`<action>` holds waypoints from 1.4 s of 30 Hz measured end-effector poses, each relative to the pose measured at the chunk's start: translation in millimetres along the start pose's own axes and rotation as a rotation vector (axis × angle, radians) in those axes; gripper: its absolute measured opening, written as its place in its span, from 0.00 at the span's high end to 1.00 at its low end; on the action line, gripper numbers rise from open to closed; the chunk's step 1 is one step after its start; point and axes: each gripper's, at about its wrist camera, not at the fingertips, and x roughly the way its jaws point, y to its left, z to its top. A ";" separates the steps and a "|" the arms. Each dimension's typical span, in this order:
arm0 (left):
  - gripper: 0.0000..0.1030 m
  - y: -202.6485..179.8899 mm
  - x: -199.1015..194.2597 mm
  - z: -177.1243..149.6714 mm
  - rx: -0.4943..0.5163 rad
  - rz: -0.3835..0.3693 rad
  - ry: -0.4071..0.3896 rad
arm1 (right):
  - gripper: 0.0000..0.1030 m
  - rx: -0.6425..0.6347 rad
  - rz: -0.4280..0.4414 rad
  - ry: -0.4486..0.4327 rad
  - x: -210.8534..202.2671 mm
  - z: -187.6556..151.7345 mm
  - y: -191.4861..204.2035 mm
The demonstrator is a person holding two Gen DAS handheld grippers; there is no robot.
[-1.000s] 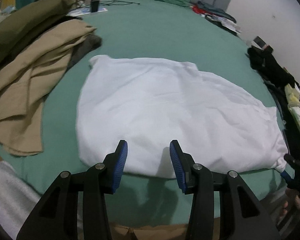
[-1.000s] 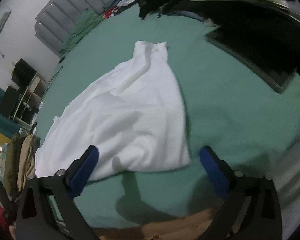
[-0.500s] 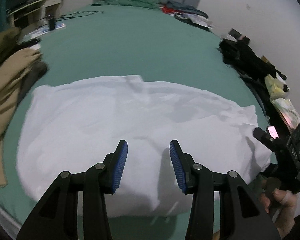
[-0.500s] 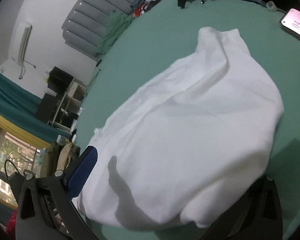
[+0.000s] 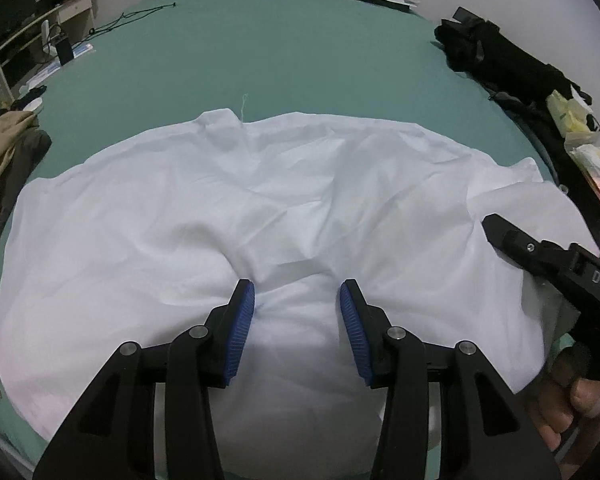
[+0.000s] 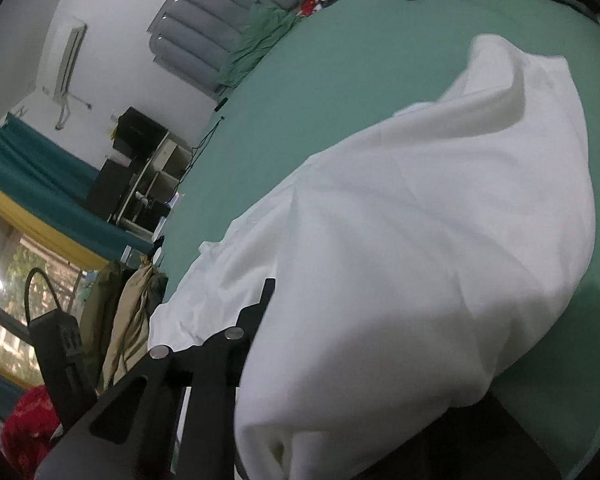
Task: Fold large clothes
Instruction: 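Fold the garment end over the bundle with the right tool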
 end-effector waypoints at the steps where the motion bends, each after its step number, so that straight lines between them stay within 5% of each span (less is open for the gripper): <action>1: 0.54 -1.5 0.1 -0.4 0.000 0.012 0.000 | 0.81 -0.004 -0.002 0.002 0.3 0.8 1.1; 14: 0.54 -7.3 -0.9 8.9 0.019 0.070 0.039 | 0.85 -0.124 -0.025 -0.003 -1.2 5.5 35.6; 25: 0.54 10.3 -25.9 13.4 0.029 0.020 0.026 | 0.85 -0.228 -0.036 -0.029 -2.4 11.3 84.9; 42: 0.54 144.9 -98.5 7.2 -0.188 0.098 -0.150 | 0.85 -0.441 -0.148 0.022 37.1 -4.4 177.7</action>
